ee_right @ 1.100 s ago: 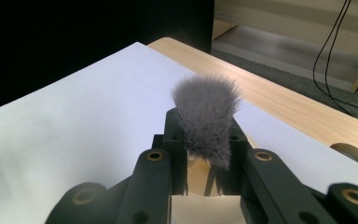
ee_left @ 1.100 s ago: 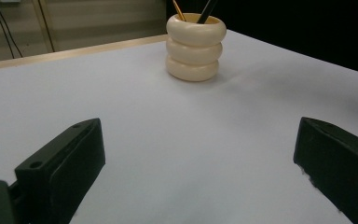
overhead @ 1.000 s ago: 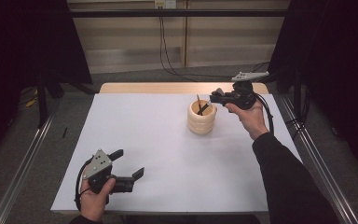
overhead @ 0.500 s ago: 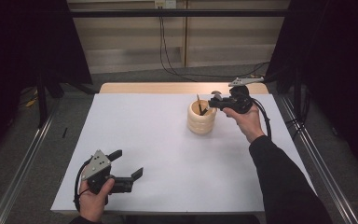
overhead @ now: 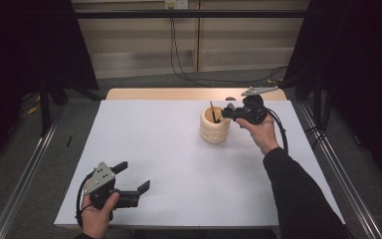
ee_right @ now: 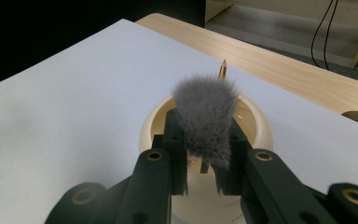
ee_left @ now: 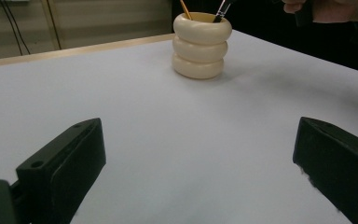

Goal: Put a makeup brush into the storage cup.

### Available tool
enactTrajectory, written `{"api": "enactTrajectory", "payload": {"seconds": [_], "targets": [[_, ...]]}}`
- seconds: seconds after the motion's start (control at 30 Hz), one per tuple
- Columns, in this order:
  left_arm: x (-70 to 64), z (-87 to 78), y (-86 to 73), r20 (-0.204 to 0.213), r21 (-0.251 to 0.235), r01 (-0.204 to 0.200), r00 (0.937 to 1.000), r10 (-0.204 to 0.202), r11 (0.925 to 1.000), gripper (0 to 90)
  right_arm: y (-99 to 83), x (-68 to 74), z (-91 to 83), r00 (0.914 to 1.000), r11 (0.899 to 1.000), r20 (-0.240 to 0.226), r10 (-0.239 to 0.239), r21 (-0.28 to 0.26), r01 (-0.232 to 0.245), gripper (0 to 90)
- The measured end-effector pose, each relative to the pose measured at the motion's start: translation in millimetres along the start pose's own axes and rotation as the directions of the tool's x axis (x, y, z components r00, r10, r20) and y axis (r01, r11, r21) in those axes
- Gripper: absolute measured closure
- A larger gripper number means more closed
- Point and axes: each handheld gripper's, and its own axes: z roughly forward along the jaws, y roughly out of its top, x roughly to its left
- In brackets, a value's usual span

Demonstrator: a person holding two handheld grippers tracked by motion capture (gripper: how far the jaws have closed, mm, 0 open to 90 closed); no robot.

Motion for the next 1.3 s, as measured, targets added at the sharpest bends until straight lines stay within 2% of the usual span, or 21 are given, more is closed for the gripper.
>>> {"api": "enactTrajectory", "payload": {"seconds": [0.1, 0.27, 0.5, 0.77, 1.07, 1.3], "targets": [[0.1, 0.7, 0.2, -0.011, 0.004, 0.000, 0.9999, 0.000, 1.0000, 2.3, -1.3, -0.5, 1.1, 1.0000, 1.000, -0.002, -0.003, 0.001, 0.003, 77.2], [0.2, 1.6, 0.2, -0.002, -0.001, -0.009, 1.0000, 0.009, 1.0000, 2.0, -3.9, -1.5, 0.1, 1.0000, 1.000, -0.006, 0.002, -0.004, -0.002, 76.8], [0.4, 2.0, -0.2, -0.007, 0.006, 0.002, 1.0000, -0.002, 1.0000, 2.0, -8.7, -1.9, 1.6, 0.9999, 1.000, -0.014, 0.008, -0.003, -0.008, 75.1], [2.1, 0.3, 0.1, -0.007, -0.006, -0.006, 1.0000, 0.006, 1.0000, 1.8, -9.6, 0.1, -1.5, 0.9997, 1.000, -0.019, 0.012, -0.028, -0.013, 66.3], [1.8, 0.6, 0.1, -0.011, -0.003, -0.004, 0.9999, 0.004, 1.0000, 1.8, -12.3, -1.5, -13.7, 0.9998, 0.996, -0.005, 0.022, -0.081, -0.022, 46.2], [1.7, 0.6, -0.1, -0.012, -0.003, -0.006, 0.9999, 0.006, 1.0000, 1.8, -20.2, -0.1, -18.6, 0.9997, 0.992, -0.007, 0.023, -0.123, -0.024, 24.7]]}}
